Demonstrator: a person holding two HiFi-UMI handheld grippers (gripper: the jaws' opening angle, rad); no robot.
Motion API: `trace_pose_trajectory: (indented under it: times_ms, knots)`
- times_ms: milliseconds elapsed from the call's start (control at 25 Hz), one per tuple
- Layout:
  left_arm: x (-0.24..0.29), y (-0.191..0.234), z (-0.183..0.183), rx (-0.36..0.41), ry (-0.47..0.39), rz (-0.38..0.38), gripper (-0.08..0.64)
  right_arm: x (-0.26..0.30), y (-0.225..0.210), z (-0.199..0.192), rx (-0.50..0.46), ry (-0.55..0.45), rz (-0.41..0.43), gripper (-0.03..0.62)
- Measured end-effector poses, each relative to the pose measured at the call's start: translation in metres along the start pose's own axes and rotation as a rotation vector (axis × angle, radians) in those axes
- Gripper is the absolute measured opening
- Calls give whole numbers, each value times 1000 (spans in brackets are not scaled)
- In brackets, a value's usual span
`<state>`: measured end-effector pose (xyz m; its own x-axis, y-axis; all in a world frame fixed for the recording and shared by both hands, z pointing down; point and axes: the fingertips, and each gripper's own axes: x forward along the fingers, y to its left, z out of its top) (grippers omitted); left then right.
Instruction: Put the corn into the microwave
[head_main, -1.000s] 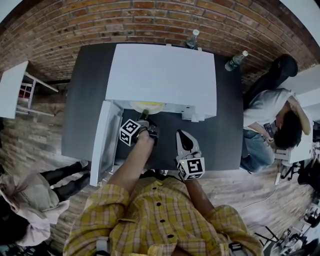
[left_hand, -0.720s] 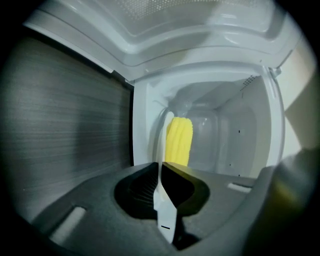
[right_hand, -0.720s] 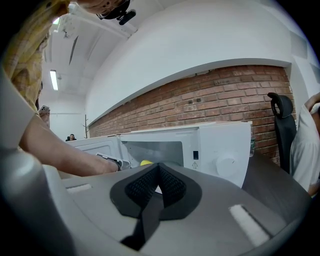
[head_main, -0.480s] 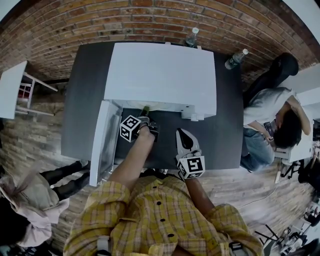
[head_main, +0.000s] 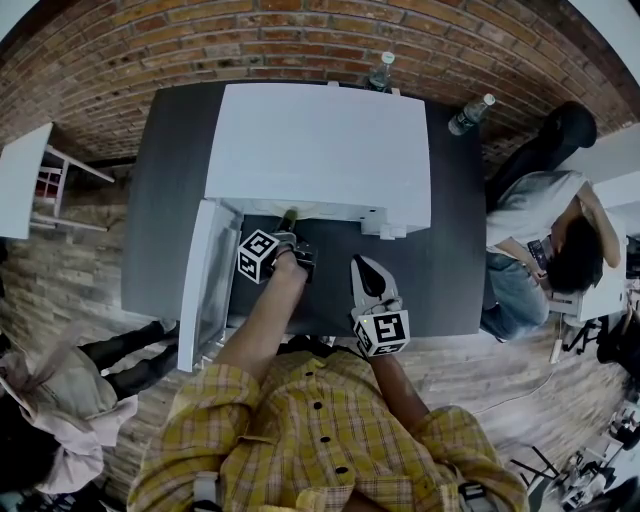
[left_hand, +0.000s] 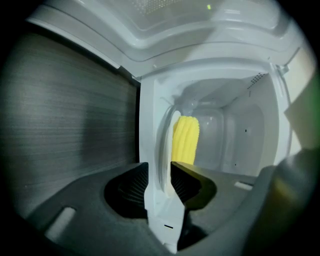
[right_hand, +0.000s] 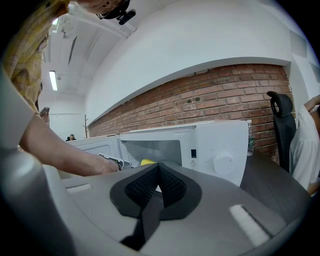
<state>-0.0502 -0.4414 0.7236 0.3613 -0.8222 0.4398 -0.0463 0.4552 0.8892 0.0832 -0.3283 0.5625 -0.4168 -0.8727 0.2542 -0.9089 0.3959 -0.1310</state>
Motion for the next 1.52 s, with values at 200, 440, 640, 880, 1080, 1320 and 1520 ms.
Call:
trace_pose_trajectory:
  times_ms: [200,440,640,880,1080,1320,1520]
  knots:
    - [-16,-14,-9,21,23,-45,144,-3,2,0,0,-1,7,3]
    - [-42,-30,-30,75,95,-114,15,-9,5,2,-2,-10,15,3]
    - [-71,-44,-41,142,143,-171,-2,-18,12,6,-3,-20,26,3]
    - [-102,-60,-48,284,173,-251,-2,-30,20,8,-7,-25,38,3]
    - [-128,-79,-64,549,197,-317,-2,-42,27,15,-14,-39,43,3]
    - [-166,-95,-81,713,202,-422,-2,-55,36,18,-3,-47,51,3]
    - [-193,-96,-95,889,217,-464,-3,-66,43,22,8,-62,59,3]
